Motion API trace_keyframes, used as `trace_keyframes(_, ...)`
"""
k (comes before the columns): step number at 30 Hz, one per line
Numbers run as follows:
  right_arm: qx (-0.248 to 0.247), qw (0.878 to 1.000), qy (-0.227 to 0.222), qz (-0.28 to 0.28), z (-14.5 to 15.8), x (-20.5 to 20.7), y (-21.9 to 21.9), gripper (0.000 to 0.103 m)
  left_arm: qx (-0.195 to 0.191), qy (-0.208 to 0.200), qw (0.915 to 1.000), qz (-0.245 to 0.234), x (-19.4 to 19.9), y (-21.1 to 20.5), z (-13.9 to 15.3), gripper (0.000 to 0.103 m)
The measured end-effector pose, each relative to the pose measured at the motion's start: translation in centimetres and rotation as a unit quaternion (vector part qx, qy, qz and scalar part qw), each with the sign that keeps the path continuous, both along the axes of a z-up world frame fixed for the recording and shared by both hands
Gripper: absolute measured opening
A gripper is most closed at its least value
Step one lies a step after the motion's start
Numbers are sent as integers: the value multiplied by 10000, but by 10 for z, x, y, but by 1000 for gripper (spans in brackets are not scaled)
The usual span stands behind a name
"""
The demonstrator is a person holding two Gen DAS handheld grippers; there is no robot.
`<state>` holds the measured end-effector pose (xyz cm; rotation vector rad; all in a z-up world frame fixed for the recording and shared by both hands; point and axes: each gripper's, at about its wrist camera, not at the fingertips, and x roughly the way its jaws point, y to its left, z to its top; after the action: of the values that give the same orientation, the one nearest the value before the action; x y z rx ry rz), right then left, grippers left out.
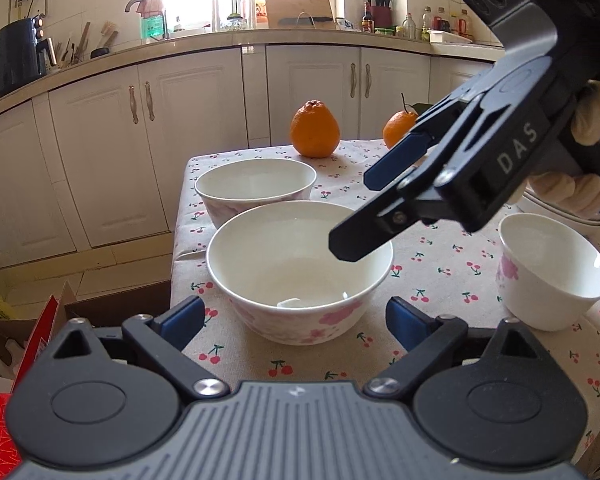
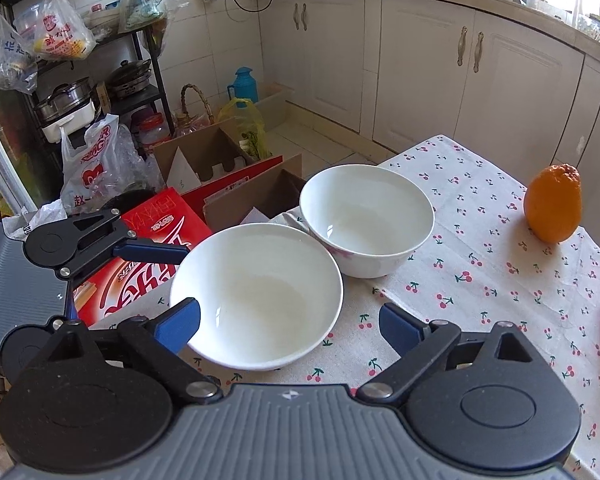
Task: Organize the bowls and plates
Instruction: 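Lift the pink-print bowl with the right gripper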
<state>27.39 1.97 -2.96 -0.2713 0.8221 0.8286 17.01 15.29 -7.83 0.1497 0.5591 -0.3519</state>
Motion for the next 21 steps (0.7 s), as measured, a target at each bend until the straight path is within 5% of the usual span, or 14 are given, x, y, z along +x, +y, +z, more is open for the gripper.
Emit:
trace_keyframes(7, 2, 9995, 314, -14, -11, 21, 8, 75, -29, 26, 10000, -33, 4, 0, 1, 85)
trace_keyframes(21, 204, 9977, 650, -27, -24, 41, 12, 56, -53, 48, 9999, -150, 6, 3, 0, 84)
